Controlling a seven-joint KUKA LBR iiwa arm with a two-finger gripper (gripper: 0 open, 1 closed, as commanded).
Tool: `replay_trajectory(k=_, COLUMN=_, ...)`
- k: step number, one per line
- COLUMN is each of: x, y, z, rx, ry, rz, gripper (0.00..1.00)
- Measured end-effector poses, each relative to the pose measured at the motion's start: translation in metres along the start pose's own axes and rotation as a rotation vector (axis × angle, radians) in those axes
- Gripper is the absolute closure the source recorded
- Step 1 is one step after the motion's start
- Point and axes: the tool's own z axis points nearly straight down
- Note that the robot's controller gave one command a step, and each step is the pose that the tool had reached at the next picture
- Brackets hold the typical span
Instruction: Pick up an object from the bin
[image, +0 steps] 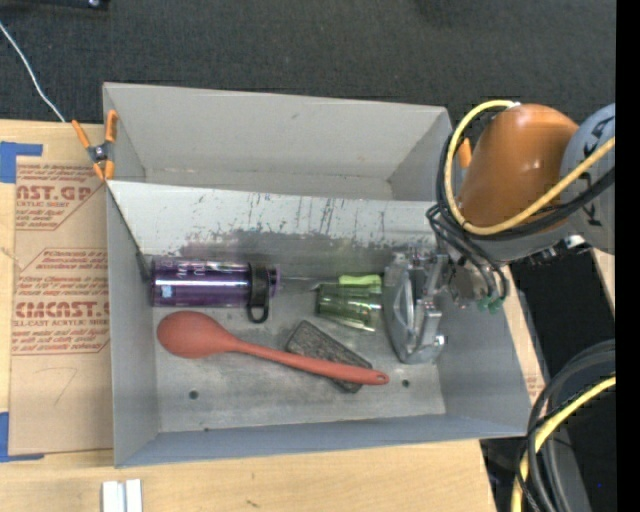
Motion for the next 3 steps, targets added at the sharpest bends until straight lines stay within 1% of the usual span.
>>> replay_trajectory(k=1, x=-0.002, y=0.0, z=-0.005, rx=0.001, ry=-0.008, rz=-0.001, gripper=0.0)
replay_trajectory(k=2, x=0.03, y=0.054, z=0.098, rx=-0.001, ry=-0.006, rz=-0.004, gripper=0.0)
replay_trajectory(k=3, x=0.038, y=0.035, z=0.117, rx=0.001, ry=-0.009, rz=0.019, gripper=1.0)
